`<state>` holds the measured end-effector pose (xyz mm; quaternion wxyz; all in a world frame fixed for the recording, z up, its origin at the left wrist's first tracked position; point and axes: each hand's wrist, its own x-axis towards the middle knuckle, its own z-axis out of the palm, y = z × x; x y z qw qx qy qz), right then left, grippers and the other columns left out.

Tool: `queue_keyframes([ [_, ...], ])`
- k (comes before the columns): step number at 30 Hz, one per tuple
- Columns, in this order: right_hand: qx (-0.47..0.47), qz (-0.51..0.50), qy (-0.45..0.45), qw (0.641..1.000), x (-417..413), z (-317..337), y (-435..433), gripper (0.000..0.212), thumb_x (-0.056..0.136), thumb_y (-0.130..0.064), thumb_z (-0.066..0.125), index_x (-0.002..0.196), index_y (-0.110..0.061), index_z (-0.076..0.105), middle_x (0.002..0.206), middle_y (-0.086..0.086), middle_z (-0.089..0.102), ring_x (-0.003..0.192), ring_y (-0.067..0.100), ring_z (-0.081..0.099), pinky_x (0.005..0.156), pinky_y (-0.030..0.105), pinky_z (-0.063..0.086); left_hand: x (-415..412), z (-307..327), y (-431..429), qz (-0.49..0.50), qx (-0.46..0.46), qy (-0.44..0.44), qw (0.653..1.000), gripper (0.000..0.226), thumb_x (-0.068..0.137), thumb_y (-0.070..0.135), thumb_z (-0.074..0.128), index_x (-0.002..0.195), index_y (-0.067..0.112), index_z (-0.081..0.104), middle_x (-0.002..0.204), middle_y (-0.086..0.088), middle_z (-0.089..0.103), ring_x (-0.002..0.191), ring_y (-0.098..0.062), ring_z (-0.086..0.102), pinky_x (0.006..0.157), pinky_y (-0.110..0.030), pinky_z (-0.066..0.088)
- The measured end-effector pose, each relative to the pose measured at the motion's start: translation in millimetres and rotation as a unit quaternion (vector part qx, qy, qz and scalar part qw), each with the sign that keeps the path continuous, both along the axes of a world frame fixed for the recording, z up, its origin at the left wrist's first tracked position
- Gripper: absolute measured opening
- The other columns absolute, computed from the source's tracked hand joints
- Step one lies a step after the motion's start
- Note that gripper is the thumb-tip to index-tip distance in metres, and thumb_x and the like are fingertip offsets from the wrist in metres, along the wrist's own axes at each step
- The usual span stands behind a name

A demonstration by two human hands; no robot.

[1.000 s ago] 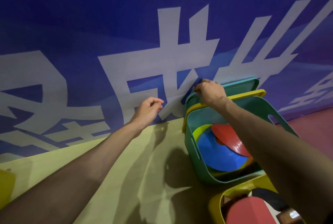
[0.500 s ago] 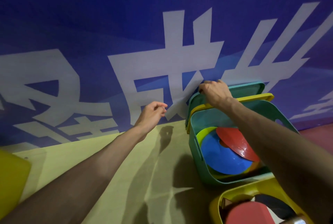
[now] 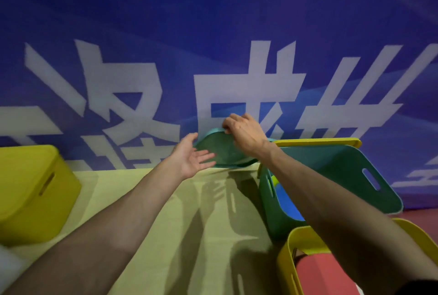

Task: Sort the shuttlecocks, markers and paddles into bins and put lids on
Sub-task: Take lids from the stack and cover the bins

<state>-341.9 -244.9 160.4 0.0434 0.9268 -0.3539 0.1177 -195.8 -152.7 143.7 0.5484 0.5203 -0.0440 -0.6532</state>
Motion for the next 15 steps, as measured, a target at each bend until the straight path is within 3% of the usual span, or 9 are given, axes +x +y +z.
queue_keyframes([
  [3,0.004,0.055,-0.02,0.998,29,2,38,0.022,0.09,-0.01,0.05,0.11,-0.013,0.059,0.107,0.007,0.062,0.099,0.029,0.06,0.09,0.032,0.032,23,2,33,0.051,-0.015,0.062,0.997,0.055,0.095,0.039,0.048,0.139,0.009,0.037,0.135,-0.023,0.049,0.103,-0.035,0.06,0.085,-0.052,0.044],
  [6,0.014,0.11,-0.035,0.993,59,1,87,0.019,0.09,-0.009,0.051,0.106,-0.011,0.06,0.103,0.009,0.062,0.094,0.03,0.06,0.089,0.033,0.033,40,1,76,0.131,-0.02,0.043,0.99,0.035,0.098,0.031,0.043,0.124,0.009,0.048,0.13,-0.018,0.055,0.116,-0.032,0.057,0.09,-0.047,0.043],
  [10,0.055,0.166,-0.025,0.984,85,-5,143,0.016,0.092,-0.013,0.053,0.107,-0.014,0.061,0.108,0.006,0.062,0.094,0.027,0.06,0.084,0.029,0.033,70,-8,129,0.241,-0.021,0.039,0.97,0.028,0.097,0.012,0.041,0.123,0.003,0.044,0.122,-0.019,0.055,0.119,-0.036,0.054,0.091,-0.048,0.045],
  [12,0.097,0.173,-0.016,0.98,94,-5,164,0.017,0.093,-0.022,0.055,0.108,-0.017,0.061,0.113,0.004,0.061,0.097,0.025,0.059,0.081,0.027,0.036,83,-14,157,0.285,-0.025,0.02,0.958,0.031,0.094,0.003,0.04,0.125,0.002,0.043,0.123,-0.021,0.055,0.111,-0.036,0.057,0.079,-0.048,0.051],
  [15,0.155,0.14,-0.047,0.977,101,-2,186,0.025,0.095,-0.03,0.053,0.116,-0.019,0.06,0.123,0.003,0.059,0.107,0.025,0.058,0.092,0.036,0.047,98,-22,196,0.297,-0.06,-0.035,0.952,0.047,0.09,-0.004,0.038,0.134,0.014,0.044,0.128,-0.012,0.058,0.102,-0.029,0.061,0.066,-0.043,0.052],
])
